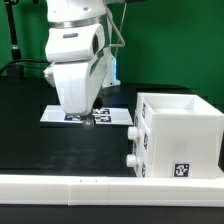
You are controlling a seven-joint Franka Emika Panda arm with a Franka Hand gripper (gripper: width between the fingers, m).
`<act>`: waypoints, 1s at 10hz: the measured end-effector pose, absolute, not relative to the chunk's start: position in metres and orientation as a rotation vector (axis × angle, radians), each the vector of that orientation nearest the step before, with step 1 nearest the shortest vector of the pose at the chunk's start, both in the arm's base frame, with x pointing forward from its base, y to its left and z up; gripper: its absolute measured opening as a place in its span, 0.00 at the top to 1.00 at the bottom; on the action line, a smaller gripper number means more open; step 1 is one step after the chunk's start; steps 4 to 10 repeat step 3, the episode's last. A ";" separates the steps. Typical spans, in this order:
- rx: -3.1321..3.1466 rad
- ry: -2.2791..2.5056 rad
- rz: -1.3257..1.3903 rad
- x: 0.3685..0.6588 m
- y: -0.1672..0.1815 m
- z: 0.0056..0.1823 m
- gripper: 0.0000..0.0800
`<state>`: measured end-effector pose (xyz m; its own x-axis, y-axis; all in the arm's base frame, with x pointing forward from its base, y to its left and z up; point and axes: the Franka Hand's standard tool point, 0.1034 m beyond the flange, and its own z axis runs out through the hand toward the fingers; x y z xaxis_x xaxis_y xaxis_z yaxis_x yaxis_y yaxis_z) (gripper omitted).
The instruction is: Assemble drawer
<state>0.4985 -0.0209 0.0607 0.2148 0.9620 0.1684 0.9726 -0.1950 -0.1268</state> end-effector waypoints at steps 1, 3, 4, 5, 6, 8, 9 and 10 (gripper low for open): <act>-2.280 -1.846 -0.076 0.499 -0.021 0.060 0.19; -2.280 -1.845 -0.075 0.498 -0.021 0.060 0.19; -2.280 -1.845 -0.075 0.498 -0.021 0.060 0.19; -2.280 -1.845 -0.075 0.498 -0.021 0.060 0.19; -2.280 -1.845 -0.075 0.498 -0.021 0.060 0.19; -2.280 -1.845 -0.075 0.498 -0.021 0.060 0.19; -2.280 -1.845 -0.075 0.498 -0.021 0.060 0.19; -2.280 -1.845 -0.075 0.498 -0.021 0.060 0.19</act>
Offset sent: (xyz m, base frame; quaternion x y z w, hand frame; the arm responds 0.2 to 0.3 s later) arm 0.0000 0.0000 0.0000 0.0000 0.0000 0.0000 1.0000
